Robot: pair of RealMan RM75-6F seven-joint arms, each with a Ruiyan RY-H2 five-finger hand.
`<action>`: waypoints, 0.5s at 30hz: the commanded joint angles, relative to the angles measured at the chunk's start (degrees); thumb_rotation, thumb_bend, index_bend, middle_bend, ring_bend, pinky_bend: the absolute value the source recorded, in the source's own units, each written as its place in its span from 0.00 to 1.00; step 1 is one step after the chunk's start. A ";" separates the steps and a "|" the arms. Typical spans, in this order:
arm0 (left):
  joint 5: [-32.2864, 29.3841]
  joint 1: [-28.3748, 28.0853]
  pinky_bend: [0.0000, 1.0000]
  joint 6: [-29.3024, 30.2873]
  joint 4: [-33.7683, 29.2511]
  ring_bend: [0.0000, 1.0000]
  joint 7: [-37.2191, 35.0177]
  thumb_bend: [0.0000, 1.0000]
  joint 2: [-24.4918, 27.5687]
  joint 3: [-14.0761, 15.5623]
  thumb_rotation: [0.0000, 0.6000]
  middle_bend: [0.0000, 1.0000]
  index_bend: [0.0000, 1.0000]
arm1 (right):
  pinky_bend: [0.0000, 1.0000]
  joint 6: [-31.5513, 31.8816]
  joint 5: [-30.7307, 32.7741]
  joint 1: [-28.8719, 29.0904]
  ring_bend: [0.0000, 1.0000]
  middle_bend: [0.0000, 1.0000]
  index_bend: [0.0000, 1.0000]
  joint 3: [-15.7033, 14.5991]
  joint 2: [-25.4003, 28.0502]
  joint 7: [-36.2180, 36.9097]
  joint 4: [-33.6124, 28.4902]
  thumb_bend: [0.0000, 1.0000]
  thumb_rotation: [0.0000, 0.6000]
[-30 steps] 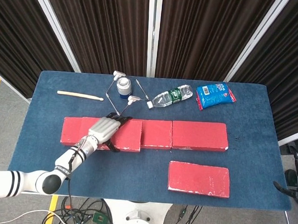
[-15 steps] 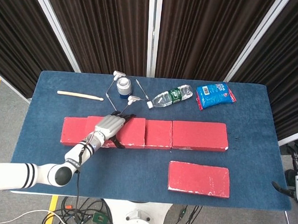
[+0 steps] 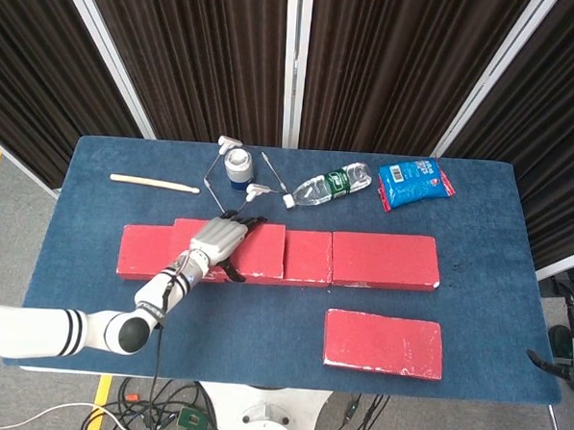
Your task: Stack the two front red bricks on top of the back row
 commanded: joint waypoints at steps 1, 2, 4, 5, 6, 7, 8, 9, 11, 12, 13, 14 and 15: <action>-0.20 -0.38 0.00 -0.37 0.52 0.22 -0.40 0.02 -0.18 0.08 1.00 0.19 0.05 | 0.00 -0.20 0.09 0.02 0.00 0.00 0.00 -0.07 -0.16 0.16 0.28 0.00 1.00; -0.16 -0.55 0.00 -0.48 0.69 0.22 -0.26 0.02 -0.18 0.26 1.00 0.19 0.05 | 0.00 -0.27 0.12 0.05 0.00 0.00 0.00 -0.07 -0.21 0.19 0.36 0.00 1.00; -0.17 -0.81 0.00 -0.66 1.04 0.22 -0.28 0.02 -0.23 0.47 1.00 0.19 0.05 | 0.00 -0.35 0.17 0.09 0.00 0.00 0.00 -0.06 -0.31 0.25 0.50 0.00 1.00; -0.28 -0.84 0.00 -0.75 1.05 0.22 -0.44 0.02 -0.24 0.53 1.00 0.19 0.05 | 0.00 -0.38 0.17 0.09 0.00 0.00 0.00 -0.07 -0.35 0.28 0.54 0.00 1.00; -0.29 -0.87 0.00 -0.81 1.02 0.22 -0.57 0.02 -0.24 0.61 1.00 0.19 0.05 | 0.00 -0.39 0.19 0.09 0.00 0.00 0.00 -0.07 -0.39 0.26 0.59 0.00 1.00; -0.18 -0.89 0.00 -0.86 1.03 0.22 -0.60 0.02 -0.24 0.76 1.00 0.19 0.05 | 0.00 -0.41 0.22 0.09 0.00 0.00 0.00 -0.09 -0.44 0.18 0.69 0.00 1.00; 0.02 -0.91 0.00 -0.93 1.10 0.22 -0.60 0.02 -0.24 1.02 1.00 0.19 0.05 | 0.00 -0.48 0.28 0.10 0.00 0.00 0.00 -0.11 -0.49 0.07 0.79 0.00 1.00; 0.11 -0.91 0.00 -0.95 1.22 0.22 -0.64 0.02 -0.26 1.17 1.00 0.19 0.05 | 0.00 -0.52 0.32 0.10 0.00 0.00 0.00 -0.11 -0.52 0.10 0.83 0.00 1.00; 0.07 -0.92 0.00 -0.99 1.61 0.22 -0.98 0.02 -0.39 1.29 1.00 0.19 0.05 | 0.00 -0.58 0.46 0.10 0.00 0.00 0.00 -0.07 -0.55 0.24 0.93 0.00 1.00; -0.01 -0.92 0.00 -1.03 1.77 0.22 -1.19 0.02 -0.43 1.28 1.00 0.19 0.05 | 0.00 -0.60 0.50 0.09 0.00 0.00 0.00 -0.06 -0.57 0.27 0.97 0.00 1.00; -0.08 -0.92 0.00 -1.07 1.96 0.22 -1.47 0.02 -0.47 1.23 1.00 0.19 0.05 | 0.00 -0.61 0.51 0.08 0.00 0.00 0.00 -0.08 -0.60 0.31 1.02 0.00 1.00; -0.07 -0.92 0.00 -1.07 2.09 0.22 -1.67 0.02 -0.50 1.20 1.00 0.19 0.05 | 0.00 -0.63 0.51 0.08 0.00 0.00 0.00 -0.09 -0.63 0.28 1.10 0.00 1.00; -0.02 -0.91 0.00 -1.06 2.21 0.22 -1.85 0.02 -0.50 1.15 1.00 0.19 0.05 | 0.00 -0.65 0.51 0.10 0.00 0.00 0.00 -0.10 -0.69 0.20 1.20 0.00 1.00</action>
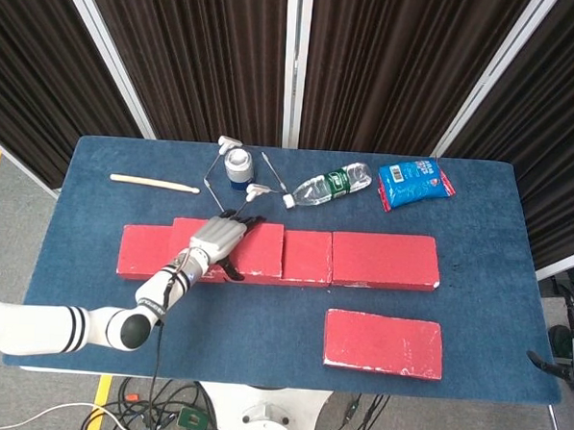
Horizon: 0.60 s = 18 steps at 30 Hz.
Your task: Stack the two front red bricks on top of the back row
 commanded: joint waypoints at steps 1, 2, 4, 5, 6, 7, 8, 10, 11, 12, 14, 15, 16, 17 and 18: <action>0.07 0.02 0.00 -0.07 0.43 0.22 -0.59 0.02 -0.07 -0.12 1.00 0.19 0.05 | 0.00 -0.10 0.03 0.03 0.00 0.00 0.00 -0.04 -0.17 -0.14 0.22 0.00 1.00; 0.03 0.03 0.00 -0.19 0.56 0.22 -0.78 0.02 -0.08 -0.12 1.00 0.19 0.05 | 0.00 -0.15 0.03 0.04 0.00 0.00 0.00 -0.06 -0.25 -0.11 0.27 0.00 1.00; -0.09 -0.04 0.00 -0.47 0.86 0.22 -0.96 0.02 -0.13 0.09 1.00 0.19 0.05 | 0.00 -0.26 0.04 0.07 0.00 0.00 0.00 -0.10 -0.43 -0.12 0.43 0.00 1.00; -0.16 -0.07 0.00 -0.56 0.97 0.22 -0.99 0.02 -0.16 0.21 1.00 0.19 0.05 | 0.00 -0.32 0.06 0.09 0.00 0.00 0.00 -0.12 -0.50 -0.12 0.49 0.00 1.00; -0.25 -0.08 0.00 -0.61 1.06 0.22 -1.05 0.02 -0.22 0.32 1.00 0.19 0.05 | 0.00 -0.38 0.08 0.10 0.00 0.00 0.00 -0.14 -0.55 -0.10 0.53 0.00 1.00; -0.36 -0.06 0.00 -0.74 1.13 0.22 -1.24 0.02 -0.30 0.43 1.00 0.19 0.05 | 0.00 -0.42 0.09 0.12 0.00 0.00 0.00 -0.14 -0.62 -0.10 0.60 0.00 1.00; -0.41 -0.01 0.00 -0.87 1.16 0.22 -1.44 0.02 -0.33 0.49 1.00 0.19 0.05 | 0.00 -0.45 0.09 0.12 0.00 0.00 0.00 -0.15 -0.66 -0.10 0.65 0.00 1.00; -0.32 0.07 0.00 -0.87 1.38 0.22 -1.75 0.02 -0.37 0.57 1.00 0.19 0.05 | 0.00 -0.56 0.11 0.13 0.00 0.00 0.00 -0.20 -0.77 -0.08 0.79 0.00 1.00; -0.23 0.10 0.00 -0.79 1.47 0.22 -1.86 0.02 -0.38 0.57 1.00 0.19 0.05 | 0.00 -0.62 0.15 0.14 0.00 0.00 0.00 -0.23 -0.83 -0.08 0.87 0.00 1.00; -0.16 0.12 0.00 -0.76 1.53 0.22 -2.00 0.02 -0.38 0.53 1.00 0.19 0.05 | 0.00 -0.68 0.19 0.14 0.00 0.00 0.00 -0.24 -0.90 -0.06 0.94 0.00 1.00; 0.07 0.11 0.00 -0.74 1.65 0.22 -2.17 0.02 -0.33 0.50 1.00 0.19 0.05 | 0.00 -0.79 0.23 0.14 0.00 0.00 0.00 -0.28 -1.04 0.01 1.10 0.00 1.00; 0.19 0.08 0.00 -0.71 1.71 0.22 -2.16 0.02 -0.31 0.53 1.00 0.19 0.05 | 0.00 -0.81 0.24 0.15 0.00 0.00 0.00 -0.29 -1.09 0.00 1.16 0.00 1.00; 0.23 0.05 0.00 -0.69 1.73 0.22 -2.21 0.02 -0.31 0.54 1.00 0.19 0.05 | 0.00 -0.85 0.24 0.18 0.00 0.00 0.00 -0.28 -1.13 0.01 1.20 0.00 1.00; 0.20 0.03 0.00 -0.73 1.73 0.22 -2.27 0.02 -0.30 0.55 1.00 0.19 0.05 | 0.00 -0.86 0.25 0.19 0.00 0.00 0.00 -0.26 -1.15 0.05 1.22 0.00 1.00; 0.19 0.00 0.00 -0.79 1.71 0.22 -2.30 0.02 -0.29 0.59 1.00 0.19 0.05 | 0.00 -0.88 0.24 0.20 0.00 0.00 0.00 -0.27 -1.16 0.06 1.22 0.00 1.00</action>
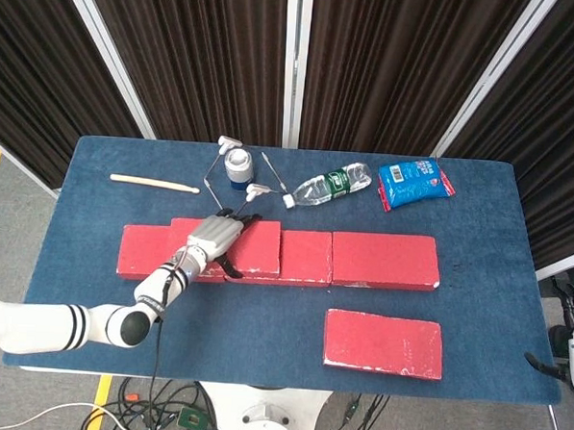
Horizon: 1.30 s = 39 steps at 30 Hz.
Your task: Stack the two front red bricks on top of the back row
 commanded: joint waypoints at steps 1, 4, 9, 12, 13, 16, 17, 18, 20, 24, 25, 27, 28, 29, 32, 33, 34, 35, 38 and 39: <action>0.03 -0.08 0.00 -0.13 -0.04 0.22 -0.06 0.02 0.02 0.12 1.00 0.19 0.05 | 0.00 -0.02 -0.05 0.02 0.00 0.00 0.00 -0.01 -0.02 0.03 -0.01 0.00 1.00; 0.23 -0.10 0.00 -0.19 0.00 0.22 -0.13 0.02 -0.08 0.31 1.00 0.19 0.05 | 0.00 0.01 -0.20 0.02 0.00 0.00 0.00 -0.06 -0.01 0.08 -0.01 0.00 1.00; 0.67 -0.09 0.00 -0.50 0.01 0.22 -0.41 0.02 -0.07 0.53 1.00 0.19 0.05 | 0.00 -0.13 -0.24 0.05 0.00 0.00 0.00 -0.11 0.05 0.35 0.17 0.00 1.00; 0.89 -0.09 0.00 -0.70 0.16 0.22 -0.64 0.02 -0.02 0.57 1.00 0.19 0.05 | 0.00 -0.19 -0.24 0.08 0.00 0.00 0.00 -0.12 0.01 0.37 0.23 0.00 1.00; 0.88 -0.12 0.00 -0.89 0.21 0.22 -0.72 0.02 0.04 0.64 1.00 0.19 0.05 | 0.00 -0.21 -0.26 0.09 0.00 0.00 0.00 -0.12 -0.01 0.39 0.24 0.00 1.00; 0.92 -0.15 0.00 -1.18 0.32 0.22 -0.97 0.02 0.14 0.73 1.00 0.19 0.05 | 0.00 -0.21 -0.28 0.14 0.00 0.00 0.00 -0.09 -0.05 0.35 0.24 0.00 1.00; 1.01 -0.13 0.00 -1.21 0.34 0.22 -1.07 0.02 0.14 0.74 1.00 0.19 0.05 | 0.00 -0.21 -0.27 0.14 0.00 0.00 0.00 -0.08 -0.06 0.35 0.24 0.00 1.00; 1.17 -0.11 0.00 -1.23 0.37 0.22 -1.17 0.02 0.12 0.73 1.00 0.19 0.05 | 0.00 -0.20 -0.27 0.14 0.00 0.00 0.00 -0.08 -0.06 0.35 0.24 0.00 1.00; 1.62 -0.01 0.00 -1.23 0.41 0.22 -1.51 0.02 0.11 0.60 1.00 0.19 0.05 | 0.00 -0.12 -0.26 0.09 0.00 0.00 0.00 -0.08 -0.05 0.35 0.26 0.00 1.00; 2.52 -0.01 0.00 -1.64 0.34 0.22 -1.98 0.02 0.36 0.41 1.00 0.19 0.05 | 0.00 -0.10 -0.18 0.04 0.00 0.00 0.00 -0.06 -0.01 0.43 0.32 0.00 1.00; 2.79 0.00 0.00 -1.73 0.38 0.21 -2.09 0.02 0.40 0.40 1.00 0.19 0.05 | 0.00 -0.12 -0.17 0.05 0.00 0.00 0.00 -0.06 -0.01 0.46 0.31 0.00 1.00; 3.04 -0.02 0.00 -2.00 0.51 0.21 -2.27 0.02 0.44 0.42 1.00 0.19 0.05 | 0.00 -0.15 -0.18 0.05 0.00 0.00 0.00 -0.08 -0.04 0.46 0.32 0.00 1.00; 3.09 -0.04 0.00 -2.07 0.60 0.21 -2.30 0.02 0.44 0.51 1.00 0.19 0.05 | 0.00 -0.16 -0.20 0.07 0.00 0.00 0.00 -0.08 -0.05 0.44 0.33 0.00 1.00; 3.07 -0.04 0.00 -2.08 0.65 0.20 -2.38 0.02 0.41 0.54 1.00 0.19 0.05 | 0.00 -0.16 -0.19 0.08 0.00 0.00 0.00 -0.07 -0.05 0.41 0.33 0.00 1.00; 3.07 -0.02 0.00 -2.29 0.92 0.20 -2.73 0.02 0.38 0.58 1.00 0.19 0.05 | 0.00 -0.22 -0.05 0.08 0.00 0.00 0.00 -0.02 -0.08 0.41 0.39 0.00 1.00; 3.08 0.00 0.00 -2.29 1.02 0.20 -2.81 0.02 0.35 0.61 1.00 0.19 0.05 | 0.00 -0.25 0.00 0.08 0.00 0.00 0.00 -0.02 -0.08 0.43 0.42 0.00 1.00; 3.03 0.02 0.00 -2.35 1.14 0.20 -2.97 0.02 0.31 0.62 1.00 0.19 0.05 | 0.00 -0.26 0.04 0.07 0.00 0.00 0.00 -0.01 -0.08 0.45 0.44 0.00 1.00; 2.95 0.02 0.00 -2.42 1.25 0.20 -3.11 0.02 0.30 0.61 1.00 0.19 0.05 | 0.00 -0.27 0.05 0.06 0.00 0.00 0.00 -0.01 -0.08 0.45 0.45 0.00 1.00; 2.75 0.03 0.00 -2.97 1.48 0.20 -3.61 0.02 0.25 0.64 1.00 0.19 0.05 | 0.00 -0.30 -0.01 0.05 0.00 0.00 0.00 -0.07 -0.10 0.46 0.45 0.00 1.00; 2.74 0.04 0.00 -3.12 1.54 0.20 -3.76 0.02 0.22 0.65 1.00 0.19 0.05 | 0.00 -0.32 -0.03 0.06 0.00 0.00 0.00 -0.08 -0.11 0.45 0.46 0.00 1.00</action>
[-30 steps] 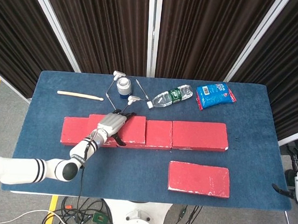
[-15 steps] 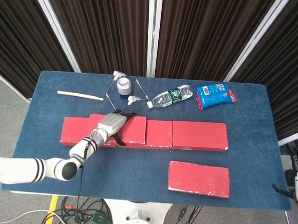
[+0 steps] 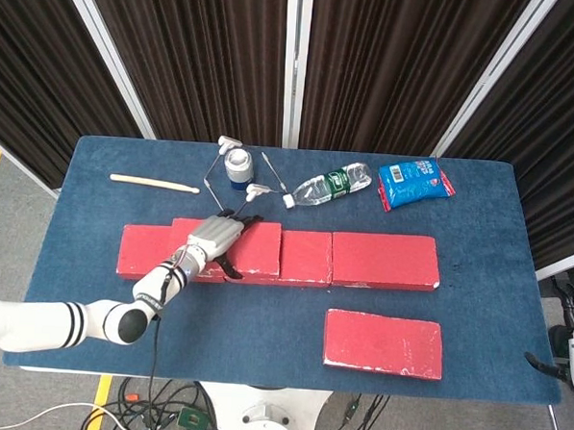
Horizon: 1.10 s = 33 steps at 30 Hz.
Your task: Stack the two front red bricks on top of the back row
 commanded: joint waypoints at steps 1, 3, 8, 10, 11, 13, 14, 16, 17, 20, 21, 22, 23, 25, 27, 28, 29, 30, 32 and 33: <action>0.01 0.00 0.00 -0.43 0.24 0.20 -0.36 0.02 -0.09 0.10 1.00 0.19 0.05 | 0.00 -0.04 -0.01 0.03 0.00 0.00 0.00 -0.01 -0.03 -0.01 0.01 0.00 1.00; 0.12 -0.02 0.00 -0.61 0.37 0.20 -0.48 0.02 -0.17 0.20 1.00 0.19 0.05 | 0.00 -0.08 0.02 0.05 0.00 0.00 0.00 0.01 -0.03 0.02 0.02 0.00 1.00; 0.66 -0.28 0.00 -1.28 0.88 0.20 -0.80 0.02 -0.20 0.24 1.00 0.19 0.05 | 0.00 -0.36 0.05 0.09 0.00 0.00 0.00 -0.08 0.06 0.08 0.08 0.00 1.00; 0.89 -0.30 0.00 -1.34 1.00 0.20 -0.97 0.02 -0.26 0.24 1.00 0.19 0.05 | 0.00 -0.34 0.09 0.08 0.00 0.00 0.00 -0.06 0.06 0.12 0.09 0.00 1.00; 0.91 -0.32 0.00 -1.41 1.03 0.20 -1.06 0.02 -0.26 0.26 1.00 0.19 0.05 | 0.00 -0.34 0.10 0.07 0.00 0.00 0.00 -0.06 0.05 0.12 0.11 0.00 1.00; 0.91 -0.44 0.00 -1.77 1.08 0.18 -1.05 0.02 -0.24 0.52 1.00 0.18 0.05 | 0.00 -0.39 0.11 0.09 0.00 0.00 0.00 -0.06 0.03 0.16 0.13 0.00 1.00; 0.84 -0.49 0.00 -1.90 1.12 0.15 -1.05 0.02 -0.25 0.63 1.00 0.17 0.05 | 0.00 -0.41 0.11 0.10 0.00 0.00 0.00 -0.06 0.03 0.19 0.14 0.00 1.00; 0.63 -0.57 0.00 -2.07 1.24 0.11 -1.21 0.02 -0.30 0.74 1.00 0.15 0.05 | 0.00 -0.35 0.10 0.08 0.00 0.00 0.00 -0.04 0.00 0.25 0.21 0.00 1.00; 0.58 -0.59 0.00 -2.07 1.30 0.09 -1.31 0.02 -0.32 0.74 1.00 0.15 0.05 | 0.00 -0.32 0.10 0.06 0.00 0.00 0.00 -0.04 -0.01 0.27 0.23 0.00 1.00; 0.54 -0.67 0.00 -2.11 1.40 0.05 -1.52 0.02 -0.33 0.77 1.00 0.10 0.05 | 0.00 -0.33 0.15 0.04 0.00 0.00 0.00 -0.03 -0.01 0.32 0.29 0.00 1.00; 0.54 -0.69 0.00 -2.10 1.35 0.04 -1.61 0.02 -0.29 0.75 1.00 0.08 0.05 | 0.00 -0.33 0.16 0.03 0.00 0.00 0.00 -0.04 -0.01 0.34 0.30 0.00 1.00; 0.60 -0.70 0.00 -2.02 1.30 0.03 -1.68 0.02 -0.25 0.72 1.00 0.06 0.05 | 0.00 -0.34 0.19 0.03 0.00 0.00 0.00 -0.03 -0.03 0.34 0.34 0.00 1.00; 0.67 -0.70 0.00 -1.93 1.27 0.02 -1.69 0.02 -0.24 0.74 1.00 0.05 0.05 | 0.00 -0.37 0.21 0.03 0.00 0.00 0.00 -0.03 -0.05 0.33 0.36 0.00 1.00; 0.71 -0.67 0.00 -1.94 1.13 0.00 -1.87 0.02 -0.18 0.78 1.00 0.02 0.04 | 0.00 -0.45 0.25 0.06 0.00 0.00 0.00 -0.03 -0.08 0.32 0.39 0.00 1.00; 0.79 -0.65 0.00 -1.92 1.11 0.00 -1.99 0.02 -0.19 0.82 1.00 0.00 0.04 | 0.00 -0.46 0.28 0.06 0.00 0.00 0.00 -0.03 -0.12 0.32 0.44 0.00 1.00; 0.85 -0.63 0.00 -1.89 1.13 0.00 -2.05 0.02 -0.20 0.83 1.00 0.00 0.04 | 0.00 -0.46 0.30 0.04 0.00 0.00 0.00 -0.03 -0.14 0.31 0.46 0.00 1.00; 0.93 -0.60 0.00 -1.82 1.12 0.00 -2.11 0.02 -0.22 0.86 1.00 0.00 0.04 | 0.00 -0.44 0.32 0.01 0.00 0.00 0.00 -0.03 -0.15 0.33 0.48 0.00 1.00; 1.04 -0.58 0.00 -1.78 1.13 0.00 -2.14 0.02 -0.22 0.88 1.00 0.00 0.04 | 0.00 -0.42 0.34 0.00 0.00 0.00 0.00 -0.02 -0.15 0.36 0.50 0.00 1.00; 1.15 -0.54 0.00 -1.83 1.01 0.00 -2.36 0.02 -0.18 0.83 1.00 0.00 0.04 | 0.00 -0.36 0.38 -0.04 0.00 0.00 0.00 0.02 -0.12 0.45 0.54 0.00 1.00; 1.20 -0.53 0.00 -1.82 0.95 0.00 -2.49 0.02 -0.13 0.74 1.00 0.00 0.03 | 0.00 -0.33 0.42 -0.06 0.00 0.00 0.00 0.04 -0.10 0.48 0.55 0.00 1.00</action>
